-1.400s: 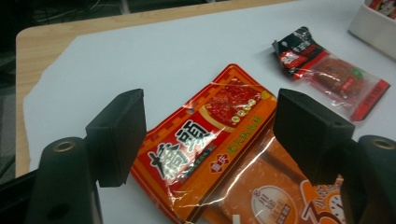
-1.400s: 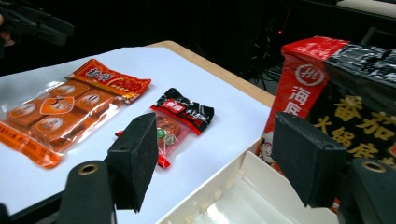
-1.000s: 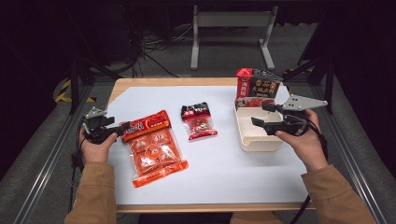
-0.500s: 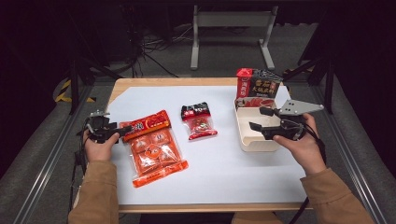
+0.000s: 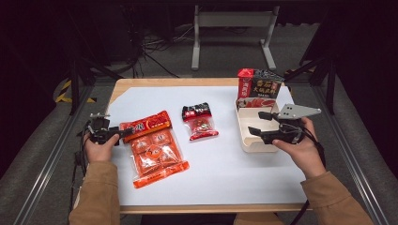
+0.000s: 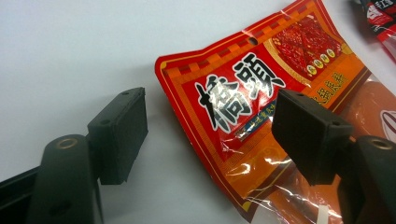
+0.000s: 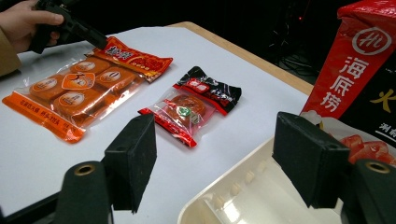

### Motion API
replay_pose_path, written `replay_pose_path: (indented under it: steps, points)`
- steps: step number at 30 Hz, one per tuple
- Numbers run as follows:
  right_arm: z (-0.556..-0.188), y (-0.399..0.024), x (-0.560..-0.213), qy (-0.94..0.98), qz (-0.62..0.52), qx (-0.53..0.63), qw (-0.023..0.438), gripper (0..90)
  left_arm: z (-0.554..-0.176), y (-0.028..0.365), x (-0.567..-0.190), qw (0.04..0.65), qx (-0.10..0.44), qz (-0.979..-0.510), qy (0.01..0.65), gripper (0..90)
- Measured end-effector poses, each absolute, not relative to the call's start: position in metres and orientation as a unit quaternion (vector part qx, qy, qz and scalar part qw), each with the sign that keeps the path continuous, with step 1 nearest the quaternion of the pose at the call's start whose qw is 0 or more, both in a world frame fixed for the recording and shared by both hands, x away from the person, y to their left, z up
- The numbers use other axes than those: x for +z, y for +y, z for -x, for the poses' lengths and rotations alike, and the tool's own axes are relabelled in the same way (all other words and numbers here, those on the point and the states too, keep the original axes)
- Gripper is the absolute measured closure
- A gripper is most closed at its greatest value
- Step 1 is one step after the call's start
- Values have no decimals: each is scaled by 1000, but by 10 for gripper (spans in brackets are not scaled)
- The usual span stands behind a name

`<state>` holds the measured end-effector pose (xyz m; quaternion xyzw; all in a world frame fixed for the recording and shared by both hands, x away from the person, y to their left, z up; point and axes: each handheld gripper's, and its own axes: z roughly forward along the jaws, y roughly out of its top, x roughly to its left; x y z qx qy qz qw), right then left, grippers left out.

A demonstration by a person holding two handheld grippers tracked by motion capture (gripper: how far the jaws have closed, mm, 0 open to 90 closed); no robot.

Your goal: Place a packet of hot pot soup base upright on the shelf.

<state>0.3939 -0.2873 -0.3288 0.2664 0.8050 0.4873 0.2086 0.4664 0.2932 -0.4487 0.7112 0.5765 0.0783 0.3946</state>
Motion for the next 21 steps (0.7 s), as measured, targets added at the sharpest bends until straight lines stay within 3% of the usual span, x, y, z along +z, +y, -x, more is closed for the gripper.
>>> replay_pose_path:
  steps: [5, 13, 21]
  points:
    - [-394, -287, -331, 805, -267, 488, 205, 307, -467, 290, -450, 393, 71, -718, 570, 330]
    - [-395, -287, -333, 804, -269, 489, 204, 305, -466, 286, -447, 417, 62, -720, 551, 510]
    - [-395, -284, -335, 805, -265, 491, 200, 304, -466, 284, -450, 427, 59, -720, 544, 624]
